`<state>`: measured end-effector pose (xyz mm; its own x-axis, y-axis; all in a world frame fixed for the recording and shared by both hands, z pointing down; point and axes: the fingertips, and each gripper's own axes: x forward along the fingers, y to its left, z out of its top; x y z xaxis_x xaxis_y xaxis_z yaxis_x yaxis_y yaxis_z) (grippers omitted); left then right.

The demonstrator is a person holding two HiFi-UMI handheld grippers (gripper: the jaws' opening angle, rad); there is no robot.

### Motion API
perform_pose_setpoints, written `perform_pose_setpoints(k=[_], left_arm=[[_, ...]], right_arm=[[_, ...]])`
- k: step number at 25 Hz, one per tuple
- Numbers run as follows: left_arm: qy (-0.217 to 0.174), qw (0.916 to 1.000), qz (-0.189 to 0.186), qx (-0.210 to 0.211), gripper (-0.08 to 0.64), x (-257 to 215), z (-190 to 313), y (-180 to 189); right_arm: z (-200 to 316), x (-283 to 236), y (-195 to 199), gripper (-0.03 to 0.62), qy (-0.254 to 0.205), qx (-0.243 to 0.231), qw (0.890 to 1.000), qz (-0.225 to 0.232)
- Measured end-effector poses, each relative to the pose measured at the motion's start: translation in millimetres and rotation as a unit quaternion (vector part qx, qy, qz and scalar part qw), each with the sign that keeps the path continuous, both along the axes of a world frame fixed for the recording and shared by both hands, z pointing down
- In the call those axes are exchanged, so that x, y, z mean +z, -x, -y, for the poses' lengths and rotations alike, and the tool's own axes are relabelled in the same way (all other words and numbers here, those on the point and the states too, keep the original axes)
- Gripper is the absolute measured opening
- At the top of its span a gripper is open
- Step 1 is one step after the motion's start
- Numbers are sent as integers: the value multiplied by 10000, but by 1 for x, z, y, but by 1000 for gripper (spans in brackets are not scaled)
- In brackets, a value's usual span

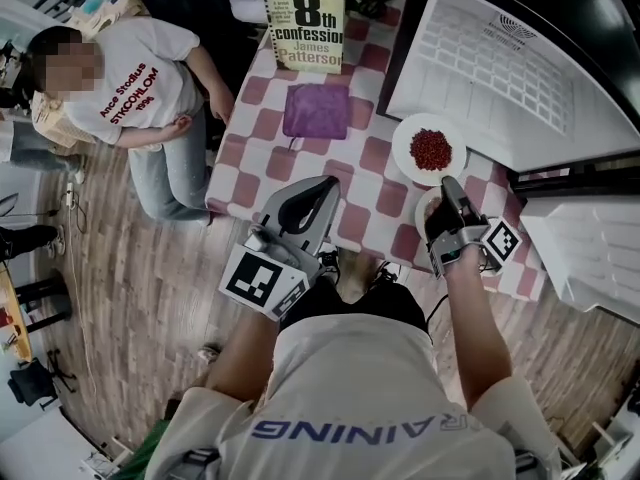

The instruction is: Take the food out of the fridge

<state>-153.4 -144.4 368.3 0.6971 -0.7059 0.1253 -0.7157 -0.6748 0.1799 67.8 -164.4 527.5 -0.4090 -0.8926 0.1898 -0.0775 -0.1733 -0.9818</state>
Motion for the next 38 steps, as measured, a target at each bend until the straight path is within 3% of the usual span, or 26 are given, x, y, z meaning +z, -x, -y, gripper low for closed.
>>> perform_pose_setpoints(k=[7, 18, 26, 31, 33, 38], left_arm=[[86, 9988, 77, -467, 6, 10, -19, 29], [212, 9948, 83, -988, 6, 22, -46, 66], [278, 9938, 63, -1079, 6, 23, -47, 78], [288, 9952, 78, -936, 6, 24, -40, 76], [312, 9958, 86, -854, 6, 25, -36, 73], [306, 9979, 112, -552, 6, 26, -25, 62]], right_arm=[[-30, 37, 47, 26, 235, -760, 9968, 5], [-42, 84, 123, 26, 504, -1777, 9825, -239], [-50, 100, 140, 26, 674, -1925, 9782, -387], [-51, 108, 138, 36, 813, -1927, 9747, -792], [-52, 109, 139, 116, 821, -1972, 9721, -974], [-58, 114, 138, 146, 936, -2257, 9504, -1923]])
